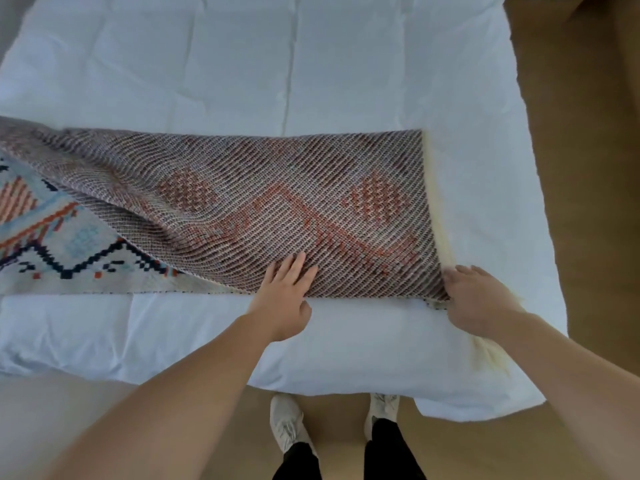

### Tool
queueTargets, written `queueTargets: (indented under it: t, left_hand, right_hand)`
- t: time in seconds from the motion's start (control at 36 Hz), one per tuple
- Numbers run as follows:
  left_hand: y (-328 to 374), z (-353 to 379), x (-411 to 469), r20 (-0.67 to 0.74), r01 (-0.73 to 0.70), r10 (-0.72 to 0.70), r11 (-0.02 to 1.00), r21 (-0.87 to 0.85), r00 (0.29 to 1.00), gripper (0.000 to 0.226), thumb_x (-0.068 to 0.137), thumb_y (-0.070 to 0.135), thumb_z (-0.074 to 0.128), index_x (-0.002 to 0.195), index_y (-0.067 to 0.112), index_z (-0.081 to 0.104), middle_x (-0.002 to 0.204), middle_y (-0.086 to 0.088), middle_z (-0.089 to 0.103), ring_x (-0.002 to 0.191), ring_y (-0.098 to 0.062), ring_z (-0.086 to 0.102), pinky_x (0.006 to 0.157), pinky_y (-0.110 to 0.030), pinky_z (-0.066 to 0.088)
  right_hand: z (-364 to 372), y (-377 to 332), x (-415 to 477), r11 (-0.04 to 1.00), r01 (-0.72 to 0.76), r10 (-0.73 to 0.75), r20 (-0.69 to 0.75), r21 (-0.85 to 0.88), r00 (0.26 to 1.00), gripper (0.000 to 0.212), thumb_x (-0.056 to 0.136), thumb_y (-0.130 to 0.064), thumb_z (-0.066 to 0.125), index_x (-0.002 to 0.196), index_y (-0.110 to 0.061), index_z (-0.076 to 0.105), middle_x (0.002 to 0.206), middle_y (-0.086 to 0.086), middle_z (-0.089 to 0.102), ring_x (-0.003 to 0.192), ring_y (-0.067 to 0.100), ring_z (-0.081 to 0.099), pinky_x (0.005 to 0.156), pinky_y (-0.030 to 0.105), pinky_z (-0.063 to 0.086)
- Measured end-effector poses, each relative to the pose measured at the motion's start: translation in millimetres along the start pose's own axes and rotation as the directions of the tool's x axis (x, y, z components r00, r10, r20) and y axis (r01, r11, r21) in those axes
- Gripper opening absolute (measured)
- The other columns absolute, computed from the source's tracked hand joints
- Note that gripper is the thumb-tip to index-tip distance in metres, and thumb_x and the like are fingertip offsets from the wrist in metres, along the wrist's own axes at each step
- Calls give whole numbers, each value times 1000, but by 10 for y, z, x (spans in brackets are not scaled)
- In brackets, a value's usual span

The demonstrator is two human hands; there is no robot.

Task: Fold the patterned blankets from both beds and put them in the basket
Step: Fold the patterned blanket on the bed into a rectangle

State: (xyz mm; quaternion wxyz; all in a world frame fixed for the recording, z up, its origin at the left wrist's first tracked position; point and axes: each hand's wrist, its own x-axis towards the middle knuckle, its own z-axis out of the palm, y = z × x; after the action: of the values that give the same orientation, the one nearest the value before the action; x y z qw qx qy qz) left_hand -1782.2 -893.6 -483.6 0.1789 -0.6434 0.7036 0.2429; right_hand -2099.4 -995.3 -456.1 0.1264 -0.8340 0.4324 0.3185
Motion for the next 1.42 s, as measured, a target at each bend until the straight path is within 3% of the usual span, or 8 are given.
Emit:
queueTargets:
  t: [0.11, 0.19, 0.36, 0.5, 0.83, 0.94, 1.25, 1.42]
  left_hand:
    - [255, -74, 199, -44, -37, 36, 999, -1, 998, 57, 100, 41, 10, 151, 23, -8, 157, -4, -22, 144, -19, -21, 117, -43, -11]
    - [397, -96, 379, -89, -24, 21, 999, -33, 996, 57, 101, 41, 11, 152, 22, -7, 158, -4, -19, 145, -21, -19, 118, -43, -10]
    - [425, 14, 579, -170, 33, -45, 997, -72, 984, 60, 100, 48, 15, 152, 23, -3, 160, -4, -13, 145, -21, -17, 118, -43, -10]
    - [173, 214, 495, -157, 143, -150, 988, -57, 976, 63, 98, 53, 10, 151, 25, -8, 159, -2, -16, 145, -20, -18, 118, -43, -11]
    - [-412, 271, 103, -131, 307, -329, 937, -165, 935, 63, 98, 52, 8, 151, 23, -11, 158, 0, -21, 143, -18, -23, 117, -43, -14]
    - [-721, 307, -51, -166, 350, -385, 914, -205, 908, 63, 98, 52, 8, 151, 23, -10, 158, 0, -20, 143, -17, -24, 116, -42, -16]
    - [-2120, 463, -826, -218, 318, -373, 914, -252, 902, 61, 101, 45, 13, 152, 15, -2, 160, -3, -12, 145, -17, -19, 116, -39, -17]
    - [-3029, 552, -1314, -194, 331, -387, 905, -269, 901, 58, 102, 39, 14, 152, 13, -3, 160, -4, -9, 146, -17, -15, 117, -35, -14]
  right_hand:
    - [-128, -24, 63, 993, 7, 3, -81, 118, 997, 69, 87, -38, 5, 149, -18, 25, 159, 7, 18, 145, 22, 15, 119, 34, 9]
    - [-203, -207, 318, 979, 49, -19, -151, 198, 988, 56, 100, -40, 13, 153, -22, 9, 161, 8, 1, 148, 23, -1, 119, 37, 3]
    - [-243, -741, 883, 977, 134, -95, -223, 168, 970, 66, 98, -53, 13, 153, -19, 0, 160, 11, -11, 146, 28, -12, 119, 45, 0]
    - [38, -733, 1055, 994, 104, -93, -230, 37, 969, 77, 92, -63, 1, 153, -16, -5, 160, 7, -14, 146, 26, -16, 117, 49, -6]
    - [-126, -988, 1121, 997, 38, -21, -249, 63, 968, 81, 89, -62, -5, 152, -11, -2, 158, 19, -7, 146, 35, -8, 118, 51, -1]
    - [-265, -1383, 1229, 993, 119, -108, -266, 26, 958, 78, 88, -62, -6, 150, -15, -9, 158, 17, -11, 146, 33, -11, 117, 49, -3]
    - [-654, -2967, 1490, 985, 174, -167, -248, 7, 954, 82, 89, -61, -6, 152, -11, 10, 158, 20, 4, 146, 37, 5, 117, 51, 9]
    - [-1088, -3956, 1597, 940, 338, -332, -334, -43, 882, 76, 91, -56, -5, 151, -10, -3, 155, 8, -22, 143, 19, -20, 116, 33, -12]
